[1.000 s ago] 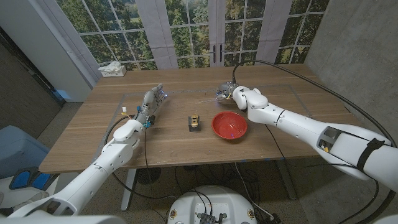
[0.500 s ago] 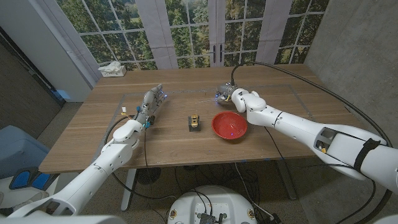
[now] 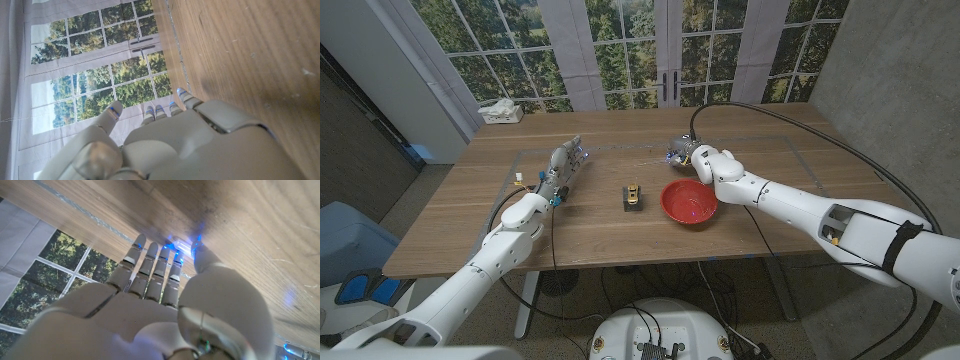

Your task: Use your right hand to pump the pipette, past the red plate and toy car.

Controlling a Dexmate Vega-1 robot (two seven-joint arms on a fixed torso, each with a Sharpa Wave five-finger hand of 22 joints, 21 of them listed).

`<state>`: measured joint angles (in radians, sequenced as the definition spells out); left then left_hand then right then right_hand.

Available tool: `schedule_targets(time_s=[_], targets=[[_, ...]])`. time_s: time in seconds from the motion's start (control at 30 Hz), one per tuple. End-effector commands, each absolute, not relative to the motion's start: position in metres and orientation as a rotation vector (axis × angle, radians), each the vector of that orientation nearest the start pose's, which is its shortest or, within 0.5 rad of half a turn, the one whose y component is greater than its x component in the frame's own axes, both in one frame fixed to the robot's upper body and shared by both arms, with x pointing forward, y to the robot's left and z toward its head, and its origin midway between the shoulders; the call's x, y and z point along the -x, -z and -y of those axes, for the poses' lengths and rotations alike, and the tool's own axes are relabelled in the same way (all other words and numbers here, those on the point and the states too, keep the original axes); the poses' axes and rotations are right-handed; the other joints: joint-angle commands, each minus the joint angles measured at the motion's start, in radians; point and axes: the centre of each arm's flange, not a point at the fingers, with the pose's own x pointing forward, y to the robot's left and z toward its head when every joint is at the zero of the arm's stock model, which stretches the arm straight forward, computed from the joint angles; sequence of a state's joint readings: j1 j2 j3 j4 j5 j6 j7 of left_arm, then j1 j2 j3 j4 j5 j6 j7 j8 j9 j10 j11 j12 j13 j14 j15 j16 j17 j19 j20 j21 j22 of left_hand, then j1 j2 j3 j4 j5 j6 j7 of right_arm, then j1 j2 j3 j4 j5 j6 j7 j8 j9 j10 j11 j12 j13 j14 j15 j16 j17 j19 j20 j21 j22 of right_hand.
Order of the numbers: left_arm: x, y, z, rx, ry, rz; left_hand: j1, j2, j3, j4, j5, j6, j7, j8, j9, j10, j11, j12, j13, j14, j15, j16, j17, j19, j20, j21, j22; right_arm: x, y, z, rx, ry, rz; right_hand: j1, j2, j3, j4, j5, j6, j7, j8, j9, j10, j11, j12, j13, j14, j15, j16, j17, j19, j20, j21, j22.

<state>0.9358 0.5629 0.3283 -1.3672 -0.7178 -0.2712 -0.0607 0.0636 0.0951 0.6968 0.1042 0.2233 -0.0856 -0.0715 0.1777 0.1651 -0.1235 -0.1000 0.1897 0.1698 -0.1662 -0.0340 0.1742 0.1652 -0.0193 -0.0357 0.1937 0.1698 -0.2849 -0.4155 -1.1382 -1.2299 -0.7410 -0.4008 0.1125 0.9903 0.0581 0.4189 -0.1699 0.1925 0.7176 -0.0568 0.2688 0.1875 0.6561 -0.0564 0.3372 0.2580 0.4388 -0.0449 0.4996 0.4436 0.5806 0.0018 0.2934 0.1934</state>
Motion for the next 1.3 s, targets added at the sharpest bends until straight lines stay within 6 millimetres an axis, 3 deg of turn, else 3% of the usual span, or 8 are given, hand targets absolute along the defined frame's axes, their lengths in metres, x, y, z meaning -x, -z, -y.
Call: schedule_targets(time_s=[0.03, 0.3, 0.37, 1.03, 1.1, 1.23, 1.3], targets=[[-0.637, 0.054, -0.313, 0.079, 0.219, 0.551, -0.009, 0.062, 0.000, 0.002, 0.001, 0.001, 0.001, 0.001, 0.005, 0.000, 0.001, 0.001, 0.005, -0.002, -0.087, 0.002, 0.005, 0.007, -0.082, 0.003, 0.004, -0.709, -0.017, 0.091, 1.819, 0.006, 0.425, 0.038, 0.019, -0.012, -0.004, 0.012, 0.075, -0.006, 0.022, 0.007, 0.078, -0.017, 0.039, 0.022, 0.048, -0.151, 0.041, 0.025, 0.015, -0.019, 0.015, 0.004], [-0.637, 0.054, -0.313, 0.078, 0.220, 0.549, -0.011, 0.061, -0.001, 0.002, 0.001, 0.001, 0.001, 0.001, 0.005, -0.002, 0.001, 0.000, 0.005, -0.002, -0.087, 0.002, 0.005, 0.007, -0.082, 0.003, 0.004, -0.708, -0.017, 0.092, 1.797, 0.009, 0.496, 0.078, 0.045, -0.015, -0.002, 0.024, 0.224, -0.009, 0.076, 0.019, 0.227, -0.034, 0.113, 0.067, 0.150, -0.169, 0.086, 0.045, 0.033, -0.031, 0.035, 0.006], [-0.637, 0.054, -0.313, 0.079, 0.221, 0.550, -0.011, 0.061, -0.001, 0.002, 0.001, 0.001, 0.001, 0.001, 0.005, -0.001, 0.003, 0.001, 0.005, -0.002, -0.088, 0.002, 0.005, 0.007, -0.082, 0.003, 0.004, -0.707, -0.017, 0.093, 1.798, 0.013, 0.511, 0.085, 0.051, -0.014, -0.002, 0.025, 0.253, -0.007, 0.089, 0.021, 0.249, -0.034, 0.125, 0.078, 0.167, -0.172, 0.090, 0.048, 0.045, -0.052, 0.042, 0.006], [-0.636, 0.051, -0.313, 0.059, 0.218, 0.545, -0.010, 0.059, -0.002, -0.004, 0.001, -0.002, 0.001, 0.000, 0.004, -0.001, 0.002, 0.000, 0.005, -0.003, -0.088, 0.000, 0.003, 0.007, -0.083, 0.002, 0.004, -0.699, -0.020, 0.096, 1.735, 0.040, 0.638, 0.101, 0.051, -0.011, -0.003, 0.025, 0.296, -0.009, 0.107, 0.025, 0.246, -0.035, 0.128, 0.098, 0.174, -0.173, 0.074, 0.042, 0.057, -0.058, 0.055, 0.007], [-0.636, 0.050, -0.314, 0.043, 0.216, 0.543, -0.006, 0.050, -0.004, -0.016, -0.002, -0.001, -0.003, 0.000, 0.004, 0.000, -0.001, 0.001, 0.005, -0.004, -0.091, -0.001, 0.001, 0.006, -0.086, 0.001, 0.003, -0.697, -0.021, 0.097, 1.732, 0.045, 0.648, 0.100, 0.054, -0.010, -0.001, 0.025, 0.295, -0.008, 0.107, 0.025, 0.245, -0.035, 0.128, 0.099, 0.176, -0.171, 0.073, 0.042, 0.058, -0.059, 0.056, 0.007], [-0.637, 0.046, -0.315, 0.009, 0.224, 0.536, 0.054, 0.026, 0.007, -0.122, -0.027, 0.026, -0.016, 0.013, 0.004, 0.020, -0.013, 0.006, 0.004, 0.012, -0.097, 0.003, -0.001, 0.015, -0.088, -0.003, -0.002, -0.695, -0.024, 0.097, 1.728, 0.058, 0.663, 0.102, 0.056, -0.009, 0.000, 0.025, 0.296, -0.005, 0.108, 0.025, 0.245, -0.034, 0.128, 0.101, 0.178, -0.172, 0.073, 0.042, 0.061, -0.061, 0.058, 0.007], [-0.637, 0.044, -0.315, 0.001, 0.224, 0.537, 0.067, 0.025, 0.010, -0.145, -0.033, 0.037, -0.020, 0.015, 0.005, 0.026, -0.013, 0.007, 0.004, 0.020, -0.096, 0.004, -0.001, 0.021, -0.083, -0.002, -0.002, -0.694, -0.025, 0.097, 1.726, 0.063, 0.668, 0.103, 0.058, -0.008, 0.000, 0.025, 0.299, -0.004, 0.109, 0.026, 0.244, -0.034, 0.128, 0.103, 0.180, -0.172, 0.072, 0.041, 0.062, -0.061, 0.060, 0.007]])
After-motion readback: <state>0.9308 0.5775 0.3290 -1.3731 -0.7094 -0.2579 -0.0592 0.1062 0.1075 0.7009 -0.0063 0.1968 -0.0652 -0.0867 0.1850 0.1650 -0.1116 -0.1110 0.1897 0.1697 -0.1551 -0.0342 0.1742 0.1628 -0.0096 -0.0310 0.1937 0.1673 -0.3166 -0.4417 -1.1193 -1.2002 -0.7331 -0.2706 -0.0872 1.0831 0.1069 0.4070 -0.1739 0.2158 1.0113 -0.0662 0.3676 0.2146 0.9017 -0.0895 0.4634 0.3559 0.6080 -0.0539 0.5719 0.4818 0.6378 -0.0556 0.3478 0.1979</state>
